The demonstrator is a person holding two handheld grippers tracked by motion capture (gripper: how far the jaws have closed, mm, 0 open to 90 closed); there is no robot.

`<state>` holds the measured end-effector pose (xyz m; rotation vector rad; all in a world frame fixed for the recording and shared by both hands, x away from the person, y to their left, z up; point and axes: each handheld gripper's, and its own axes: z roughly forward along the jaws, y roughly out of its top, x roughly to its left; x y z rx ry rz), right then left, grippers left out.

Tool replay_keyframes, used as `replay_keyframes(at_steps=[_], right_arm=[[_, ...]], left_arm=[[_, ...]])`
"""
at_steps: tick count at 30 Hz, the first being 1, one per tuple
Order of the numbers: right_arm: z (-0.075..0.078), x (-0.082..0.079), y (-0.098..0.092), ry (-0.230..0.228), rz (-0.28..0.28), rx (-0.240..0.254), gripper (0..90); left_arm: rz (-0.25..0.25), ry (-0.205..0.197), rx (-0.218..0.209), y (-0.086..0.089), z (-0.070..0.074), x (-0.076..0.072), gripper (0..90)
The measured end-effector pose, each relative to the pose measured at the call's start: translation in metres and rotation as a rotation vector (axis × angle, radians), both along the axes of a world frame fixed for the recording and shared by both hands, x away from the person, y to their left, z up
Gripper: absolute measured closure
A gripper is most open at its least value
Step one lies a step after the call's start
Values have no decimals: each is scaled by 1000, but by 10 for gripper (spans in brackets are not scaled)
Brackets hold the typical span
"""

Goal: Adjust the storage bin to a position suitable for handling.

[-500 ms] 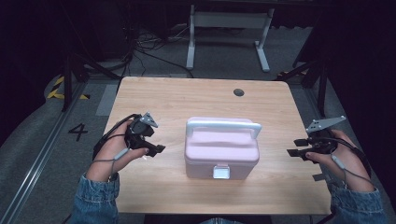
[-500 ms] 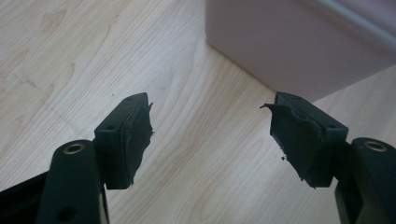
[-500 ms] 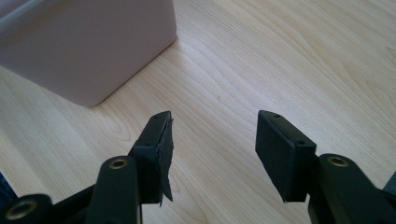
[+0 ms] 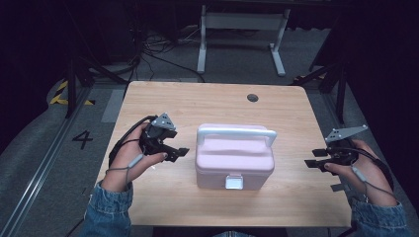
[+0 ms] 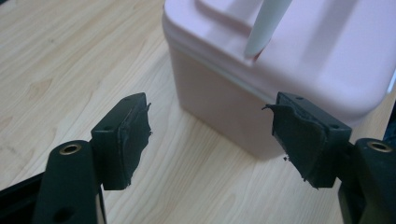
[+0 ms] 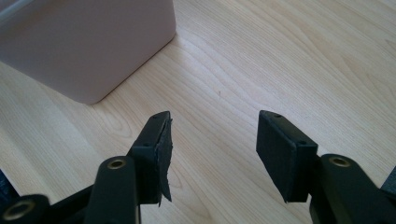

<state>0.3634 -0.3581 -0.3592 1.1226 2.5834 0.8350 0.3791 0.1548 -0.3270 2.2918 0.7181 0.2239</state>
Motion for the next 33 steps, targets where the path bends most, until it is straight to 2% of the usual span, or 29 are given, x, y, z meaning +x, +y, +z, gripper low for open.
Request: replay_keyframes(at_steps=[1, 4, 5, 7, 12, 16, 17, 19, 22, 25, 27, 31, 33], right_arm=[[0, 0, 0, 0, 0, 0, 462], [0, -1, 0, -2, -3, 1, 458], [-1, -1, -1, 0, -6, 5, 453], [-1, -1, -1, 0, -11, 9, 452], [-1, -1, -1, 3, -13, 9, 452], [-3, -1, -2, 5, -19, 8, 452], [-3, -1, -2, 9, -22, 11, 452], [-4, -1, -2, 16, -34, 19, 449], [-4, -1, -3, 19, -53, 26, 449], [-5, -1, -5, 20, -58, 26, 450], [-6, -1, -5, 19, -57, 26, 451], [-6, -1, -5, 26, -61, 26, 451], [-7, -2, -5, 26, -61, 27, 451]], left_arm=[[0, 0, 0, 0, 0, 0, 286], [6, -16, -43, -5, -1, 2, 286], [7, -35, -52, -8, -2, 3, 285], [-2, -52, -50, -11, -3, 4, 276], [-11, -77, -125, -23, -7, 7, 268], [-9, -106, -167, -34, -11, 10, 265], [-20, -120, -157, -36, -13, 12, 265], [-12, -125, -185, -42, -16, 13, 267], [-1, -156, -217, -46, -18, 16, 275], [6, -165, -258, -48, -19, 17, 329], [2, -165, -269, -49, -20, 18, 361], [-19, -159, -287, -52, -19, 18, 527], [-33, -160, -298, -54, -17, 16, 575]])
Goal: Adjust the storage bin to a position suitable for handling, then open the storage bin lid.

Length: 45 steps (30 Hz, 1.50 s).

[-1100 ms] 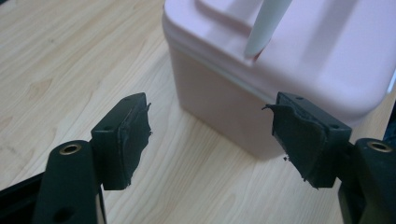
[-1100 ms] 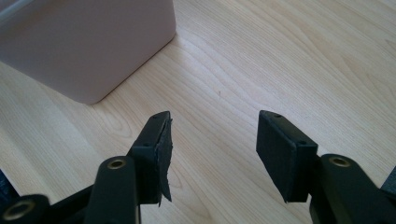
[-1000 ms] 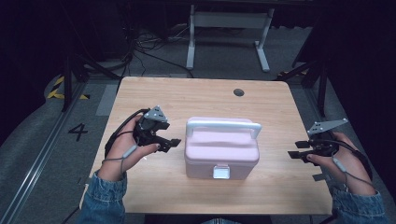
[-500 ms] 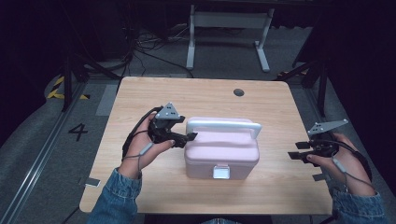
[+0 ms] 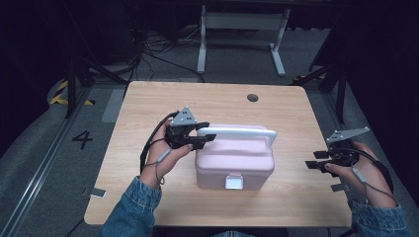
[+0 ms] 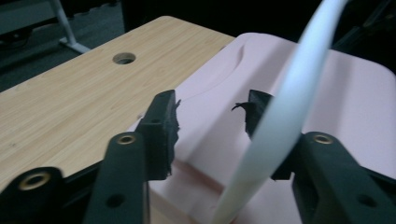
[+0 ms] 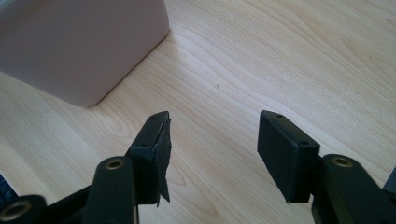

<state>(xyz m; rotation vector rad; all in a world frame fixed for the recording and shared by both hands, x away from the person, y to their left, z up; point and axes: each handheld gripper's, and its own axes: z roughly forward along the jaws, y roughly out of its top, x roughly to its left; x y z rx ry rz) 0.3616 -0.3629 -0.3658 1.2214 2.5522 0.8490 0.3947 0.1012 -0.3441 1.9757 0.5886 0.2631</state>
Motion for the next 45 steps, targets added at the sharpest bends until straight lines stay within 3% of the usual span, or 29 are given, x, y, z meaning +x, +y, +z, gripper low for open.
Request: replay_keyframes(at_steps=[3, 4, 7, 11, 12, 21, 27, 31, 39, 45], right_arm=[[0, -1, -1, -3, -2, 0, 451], [0, -1, -1, -2, -8, 1, 451], [0, -2, -2, -1, -14, 4, 451], [1, -3, -3, -5, -19, 7, 452], [1, -3, -3, -5, -19, 8, 452], [0, -5, -3, 3, -24, 8, 453], [0, -8, -6, -8, -45, 12, 480], [7, -8, -7, -77, -60, 41, 512], [9, -8, -5, -106, -69, 64, 512], [14, -9, 2, -134, -36, 108, 515]], left_arm=[[3, -19, -4, -1, 3, -2, 608], [13, -48, 24, -3, 4, -3, 598], [12, -72, 44, -7, 7, -5, 621], [-2, -57, 40, -9, 8, -6, 680], [-1, -58, 16, -9, 10, -6, 698], [19, -63, 9, -7, 22, -6, 707], [32, -47, -10, -6, 27, 1, 706], [46, -35, -32, -6, 31, 11, 705], [62, -16, -17, -5, 40, 28, 713], [73, 0, -19, -4, 43, 38, 715]])
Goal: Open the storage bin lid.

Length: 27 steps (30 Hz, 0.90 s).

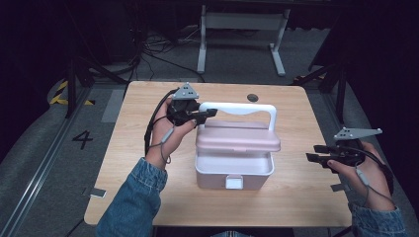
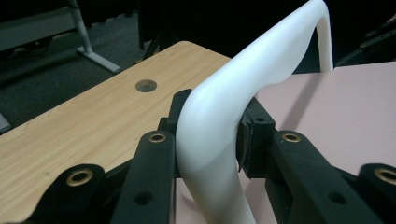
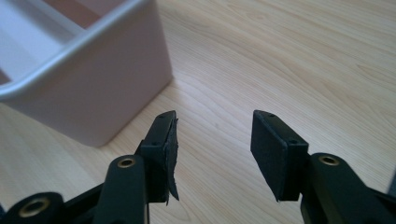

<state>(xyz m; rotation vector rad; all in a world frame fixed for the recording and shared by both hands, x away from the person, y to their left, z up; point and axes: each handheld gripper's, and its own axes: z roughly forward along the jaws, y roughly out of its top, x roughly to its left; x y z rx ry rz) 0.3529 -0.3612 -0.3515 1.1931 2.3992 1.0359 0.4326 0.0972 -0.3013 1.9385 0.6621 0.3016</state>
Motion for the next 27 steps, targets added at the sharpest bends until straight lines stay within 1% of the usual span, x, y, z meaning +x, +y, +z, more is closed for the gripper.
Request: replay_keyframes(at_steps=[1, 4, 5, 6, 9, 13, 15, 18, 19, 21, 24, 26, 27], right_arm=[[1, 0, 2, -8, 14, 7, 515], [4, -1, 8, -20, 34, 26, 515], [4, -2, 9, -25, 39, 31, 516], [5, -2, 11, -26, 45, 36, 517], [6, -3, 15, -25, 68, 49, 521], [7, -2, 21, -33, 99, 44, 532], [8, -2, 24, -38, 111, 51, 532], [10, -3, 28, -48, 129, 78, 542], [11, -3, 30, -52, 136, 92, 550], [15, -4, 33, -72, 161, 129, 577], [19, -6, 39, -114, 170, 149, 614], [22, -7, 43, -143, 175, 178, 632], [23, -7, 45, -159, 175, 202, 640]], left_arm=[[6, 3, -4, 0, 0, 1, 715], [3, 4, 4, 0, 2, 6, 718], [7, 12, 3, 0, 2, 6, 720], [3, 8, -4, 0, 2, 9, 721], [3, 23, -19, 1, 2, 13, 724], [0, 29, -37, 2, 1, 20, 733], [0, 28, -30, 2, 2, 22, 735], [5, 36, -34, 2, 2, 25, 735], [4, 26, -31, 2, 2, 27, 736], [11, 31, -32, 1, 2, 27, 736], [15, 29, -31, 1, 2, 27, 736], [16, 30, -32, 1, 2, 27, 737], [15, 29, -31, 1, 2, 27, 737]])
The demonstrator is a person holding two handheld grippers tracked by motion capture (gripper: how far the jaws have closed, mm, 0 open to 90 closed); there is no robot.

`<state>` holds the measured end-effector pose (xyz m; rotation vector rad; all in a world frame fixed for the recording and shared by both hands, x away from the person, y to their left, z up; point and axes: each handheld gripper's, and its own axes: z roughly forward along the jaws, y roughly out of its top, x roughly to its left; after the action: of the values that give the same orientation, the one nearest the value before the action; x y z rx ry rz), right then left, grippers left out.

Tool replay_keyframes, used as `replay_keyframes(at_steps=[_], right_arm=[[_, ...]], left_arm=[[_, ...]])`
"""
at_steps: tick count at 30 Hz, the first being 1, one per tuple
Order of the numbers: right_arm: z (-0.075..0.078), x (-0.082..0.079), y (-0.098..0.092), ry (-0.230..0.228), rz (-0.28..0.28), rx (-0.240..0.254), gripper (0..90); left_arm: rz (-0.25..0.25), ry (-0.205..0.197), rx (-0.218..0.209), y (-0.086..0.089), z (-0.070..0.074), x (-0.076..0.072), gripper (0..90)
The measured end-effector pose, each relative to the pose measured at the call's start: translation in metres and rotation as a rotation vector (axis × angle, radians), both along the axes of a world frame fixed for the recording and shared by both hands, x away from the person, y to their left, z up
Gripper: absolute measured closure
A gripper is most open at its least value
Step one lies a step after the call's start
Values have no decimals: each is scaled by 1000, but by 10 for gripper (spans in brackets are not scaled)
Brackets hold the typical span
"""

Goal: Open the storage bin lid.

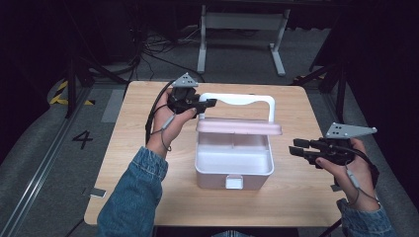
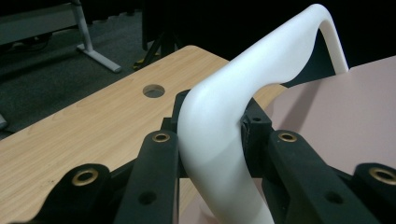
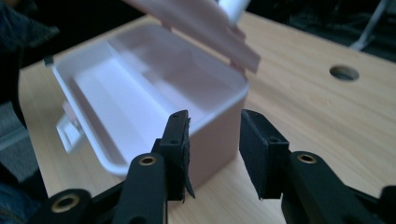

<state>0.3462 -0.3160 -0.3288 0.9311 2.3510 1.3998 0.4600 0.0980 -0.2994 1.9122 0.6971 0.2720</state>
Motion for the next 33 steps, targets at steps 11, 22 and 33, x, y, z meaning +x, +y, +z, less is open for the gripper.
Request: replay_keyframes(at_steps=[11, 22, 33], right_arm=[[6, 0, 17, -135, -32, 66, 703], [8, 0, 33, -169, 8, 68, 828], [9, 0, 46, -255, 20, 60, 900]], left_arm=[[1, -3, -4, 1, -1, 3, 739], [11, 13, -21, 1, -2, 6, 743], [29, 15, -42, 4, -5, 3, 661]])
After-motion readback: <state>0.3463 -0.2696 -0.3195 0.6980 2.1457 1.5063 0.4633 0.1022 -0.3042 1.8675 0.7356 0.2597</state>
